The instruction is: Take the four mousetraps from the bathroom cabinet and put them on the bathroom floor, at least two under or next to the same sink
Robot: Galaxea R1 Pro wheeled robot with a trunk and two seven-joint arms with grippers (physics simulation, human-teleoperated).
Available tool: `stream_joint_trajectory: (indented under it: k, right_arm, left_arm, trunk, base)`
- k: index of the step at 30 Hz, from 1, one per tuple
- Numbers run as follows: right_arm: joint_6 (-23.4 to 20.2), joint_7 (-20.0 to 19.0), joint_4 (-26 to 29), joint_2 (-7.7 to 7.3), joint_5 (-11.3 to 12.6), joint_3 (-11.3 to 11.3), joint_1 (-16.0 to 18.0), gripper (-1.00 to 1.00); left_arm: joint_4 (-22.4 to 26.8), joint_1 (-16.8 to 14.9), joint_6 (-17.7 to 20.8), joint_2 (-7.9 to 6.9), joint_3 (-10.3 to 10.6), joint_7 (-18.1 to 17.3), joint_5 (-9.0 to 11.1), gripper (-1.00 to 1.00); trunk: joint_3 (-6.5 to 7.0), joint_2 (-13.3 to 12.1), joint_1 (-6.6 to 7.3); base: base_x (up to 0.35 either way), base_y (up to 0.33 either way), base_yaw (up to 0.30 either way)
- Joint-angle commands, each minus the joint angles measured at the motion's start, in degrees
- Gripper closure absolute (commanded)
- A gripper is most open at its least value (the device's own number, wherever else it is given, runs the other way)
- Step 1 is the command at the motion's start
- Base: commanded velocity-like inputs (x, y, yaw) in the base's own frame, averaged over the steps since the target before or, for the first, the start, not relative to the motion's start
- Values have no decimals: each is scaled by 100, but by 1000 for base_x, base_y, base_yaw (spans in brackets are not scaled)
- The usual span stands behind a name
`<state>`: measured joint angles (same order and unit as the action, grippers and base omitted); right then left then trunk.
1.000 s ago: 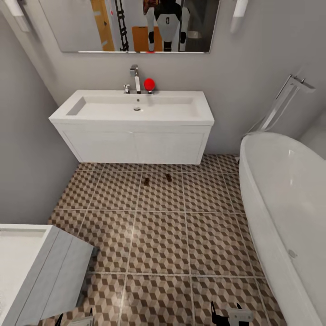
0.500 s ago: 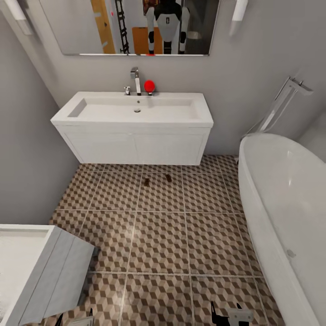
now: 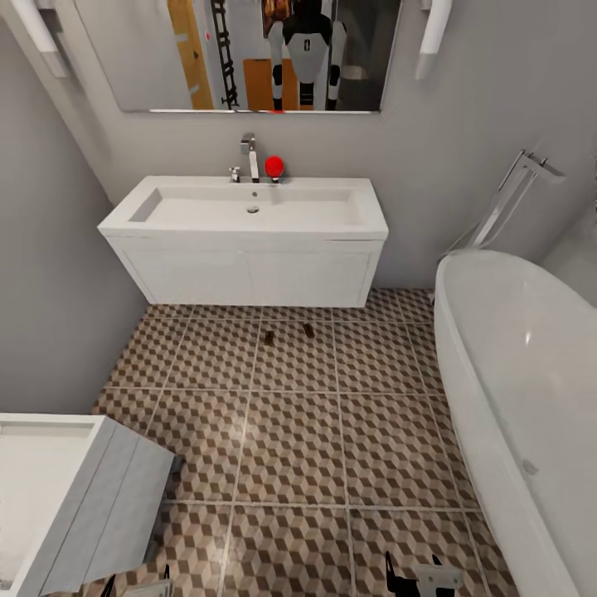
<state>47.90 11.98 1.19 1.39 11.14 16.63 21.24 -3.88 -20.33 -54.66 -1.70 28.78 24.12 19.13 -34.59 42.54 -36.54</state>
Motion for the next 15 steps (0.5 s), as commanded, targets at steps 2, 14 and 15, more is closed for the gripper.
stream_joint_trajectory:
  k: [2, 14, 15]
  right_arm:
    - [16, 15, -5, 1, 46, 51, 3, -100]
    - [17, 15, -5, 2, 46, 51, 3, -100]
    - [17, 15, -5, 2, 46, 51, 3, -100]
  left_arm:
    - [-16, -6, -19, 3, 49, 22, 21, -100]
    - [-16, -6, -19, 3, 49, 22, 21, -100]
    - [-18, -6, -19, 3, 49, 22, 21, -100]
  trunk:
    - [50, -77, 43]
    - [377, -559, 307]
    - [404, -599, 329]
  base:
    - [0, 0, 0]
    - [0, 0, 0]
    - [0, 0, 0]
